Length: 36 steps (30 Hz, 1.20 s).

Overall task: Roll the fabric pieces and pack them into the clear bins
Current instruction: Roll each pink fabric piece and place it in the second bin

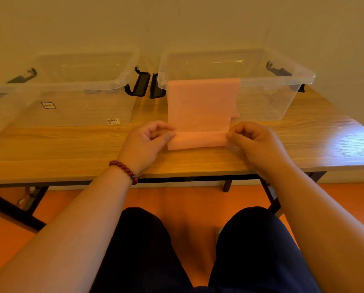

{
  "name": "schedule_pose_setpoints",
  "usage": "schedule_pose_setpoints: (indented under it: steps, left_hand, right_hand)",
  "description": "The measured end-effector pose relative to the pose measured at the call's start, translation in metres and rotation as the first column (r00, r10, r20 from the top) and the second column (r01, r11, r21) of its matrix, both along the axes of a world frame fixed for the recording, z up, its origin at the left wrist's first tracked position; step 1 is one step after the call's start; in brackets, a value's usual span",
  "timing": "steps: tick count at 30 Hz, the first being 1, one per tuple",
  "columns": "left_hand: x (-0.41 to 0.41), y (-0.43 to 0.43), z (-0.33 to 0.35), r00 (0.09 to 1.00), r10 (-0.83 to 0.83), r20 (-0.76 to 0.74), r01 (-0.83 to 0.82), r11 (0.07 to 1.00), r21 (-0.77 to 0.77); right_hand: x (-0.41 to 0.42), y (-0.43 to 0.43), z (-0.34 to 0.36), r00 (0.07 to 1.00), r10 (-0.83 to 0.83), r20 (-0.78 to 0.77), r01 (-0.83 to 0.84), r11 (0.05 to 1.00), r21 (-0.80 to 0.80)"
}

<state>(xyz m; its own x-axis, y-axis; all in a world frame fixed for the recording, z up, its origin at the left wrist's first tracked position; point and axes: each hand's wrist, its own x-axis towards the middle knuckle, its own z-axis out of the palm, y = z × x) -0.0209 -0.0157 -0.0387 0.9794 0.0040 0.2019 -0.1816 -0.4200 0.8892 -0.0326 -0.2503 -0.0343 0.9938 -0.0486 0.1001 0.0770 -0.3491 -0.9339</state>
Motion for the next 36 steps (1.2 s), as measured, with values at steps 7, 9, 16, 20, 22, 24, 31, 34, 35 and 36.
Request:
schedule_pose_setpoints:
  steps: [7,9,16,20,22,24,31,34,35,36]
  left_hand:
    - [0.0002,0.0021,0.0006,0.999,-0.020,-0.035,0.019,0.999,-0.049]
    - [-0.0007,0.0037,0.0010,0.998,-0.044,-0.040,0.042,0.998,-0.051]
    - [-0.0001,0.0035,-0.0010,1.000,-0.014,-0.011,0.015,0.992,0.124]
    - [-0.0002,0.0018,0.0011,0.999,-0.025,0.021,0.023,0.992,0.124]
    - [-0.0002,0.0020,0.0014,0.999,-0.032,0.034,0.028,0.995,0.095]
    - [-0.0002,0.0021,0.0008,0.999,-0.036,0.020,0.035,0.997,0.072]
    - [0.0008,0.0034,-0.0017,0.999,-0.047,-0.004,0.047,0.999,0.014]
    - [-0.0009,0.0034,0.0002,0.999,-0.048,-0.013,0.048,0.999,0.020]
    - [-0.0011,0.0034,0.0008,0.998,-0.052,-0.023,0.052,0.998,0.029]
    - [-0.0012,0.0039,0.0013,0.998,-0.055,-0.033,0.056,0.998,0.043]
  right_hand:
    - [-0.0008,-0.0008,-0.0005,0.999,-0.016,0.037,0.014,0.998,0.053]
    - [-0.0013,-0.0012,0.0008,1.000,-0.012,0.014,0.012,0.999,0.043]
    - [-0.0005,0.0000,-0.0007,1.000,-0.008,0.019,0.009,0.996,-0.085]
    - [0.0002,0.0007,-0.0013,0.997,-0.029,0.070,0.033,0.998,-0.056]
    - [0.0011,-0.0002,-0.0019,0.996,-0.040,0.080,0.045,0.998,-0.054]
    - [0.0011,-0.0004,-0.0022,0.997,-0.044,0.059,0.046,0.998,-0.032]
    - [-0.0018,0.0016,-0.0002,0.998,-0.016,0.060,0.015,1.000,0.019]
    - [-0.0025,0.0013,0.0005,0.998,-0.030,0.060,0.028,0.999,0.024]
    - [-0.0024,0.0012,0.0008,0.998,-0.024,0.052,0.023,0.999,0.027]
    - [-0.0023,0.0008,0.0011,0.999,-0.015,0.039,0.014,1.000,0.020]
